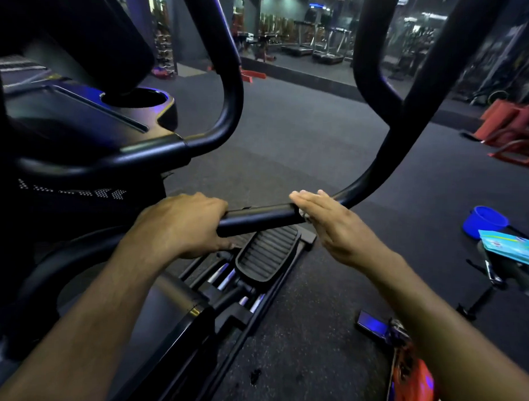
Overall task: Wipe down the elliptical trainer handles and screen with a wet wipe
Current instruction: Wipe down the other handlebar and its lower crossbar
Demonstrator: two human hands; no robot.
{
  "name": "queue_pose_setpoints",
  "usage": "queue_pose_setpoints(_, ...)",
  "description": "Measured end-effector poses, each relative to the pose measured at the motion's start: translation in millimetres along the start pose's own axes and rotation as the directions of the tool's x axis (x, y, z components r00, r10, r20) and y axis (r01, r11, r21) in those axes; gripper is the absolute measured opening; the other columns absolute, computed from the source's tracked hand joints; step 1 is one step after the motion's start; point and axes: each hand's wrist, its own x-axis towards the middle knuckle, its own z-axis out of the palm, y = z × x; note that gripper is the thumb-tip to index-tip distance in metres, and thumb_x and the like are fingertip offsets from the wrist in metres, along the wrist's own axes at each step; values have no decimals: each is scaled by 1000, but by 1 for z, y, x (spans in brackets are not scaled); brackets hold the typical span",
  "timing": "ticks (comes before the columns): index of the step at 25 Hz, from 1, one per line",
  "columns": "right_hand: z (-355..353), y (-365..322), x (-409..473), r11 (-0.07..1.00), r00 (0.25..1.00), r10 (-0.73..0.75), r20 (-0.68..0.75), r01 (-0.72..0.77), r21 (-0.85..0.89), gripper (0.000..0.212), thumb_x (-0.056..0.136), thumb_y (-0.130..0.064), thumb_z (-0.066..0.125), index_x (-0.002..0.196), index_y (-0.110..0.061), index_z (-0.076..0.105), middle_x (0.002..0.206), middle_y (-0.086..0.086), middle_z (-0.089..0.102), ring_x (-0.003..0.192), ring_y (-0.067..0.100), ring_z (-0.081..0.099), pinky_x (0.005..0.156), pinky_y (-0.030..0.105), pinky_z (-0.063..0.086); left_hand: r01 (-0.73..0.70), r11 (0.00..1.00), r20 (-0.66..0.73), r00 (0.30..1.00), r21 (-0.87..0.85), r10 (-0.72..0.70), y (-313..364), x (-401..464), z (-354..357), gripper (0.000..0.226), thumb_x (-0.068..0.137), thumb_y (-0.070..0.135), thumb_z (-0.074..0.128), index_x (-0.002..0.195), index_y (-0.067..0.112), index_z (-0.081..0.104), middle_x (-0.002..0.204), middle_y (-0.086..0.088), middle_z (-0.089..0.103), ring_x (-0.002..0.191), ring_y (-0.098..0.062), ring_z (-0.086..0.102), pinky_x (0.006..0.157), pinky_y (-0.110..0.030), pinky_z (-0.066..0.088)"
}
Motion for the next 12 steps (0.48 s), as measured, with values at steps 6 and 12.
queue_pose_setpoints(6, 10, -3, 34, 998, 998, 66, 13, -66, -2, 29, 105, -21, 38, 115, -13, 64, 106, 4, 67, 98, 25, 63, 87, 31, 46, 33, 999, 32, 999, 36, -34, 5, -4, -5, 40, 88, 69, 63, 94, 32, 49, 87, 9, 51, 84, -20, 55, 70, -36, 43)
queue_pose_setpoints(12, 29, -4, 18, 967, 955, -252, -159, 245, -62, 33, 103, -14, 44, 129, -4, 62, 116, 10, 66, 104, 27, 60, 96, 39, 47, 120, 990, 23, 992, 72, -121, 15, -9, -9, 34, 89, 63, 65, 91, 33, 49, 83, 11, 49, 74, -14, 48, 65, -35, 37)
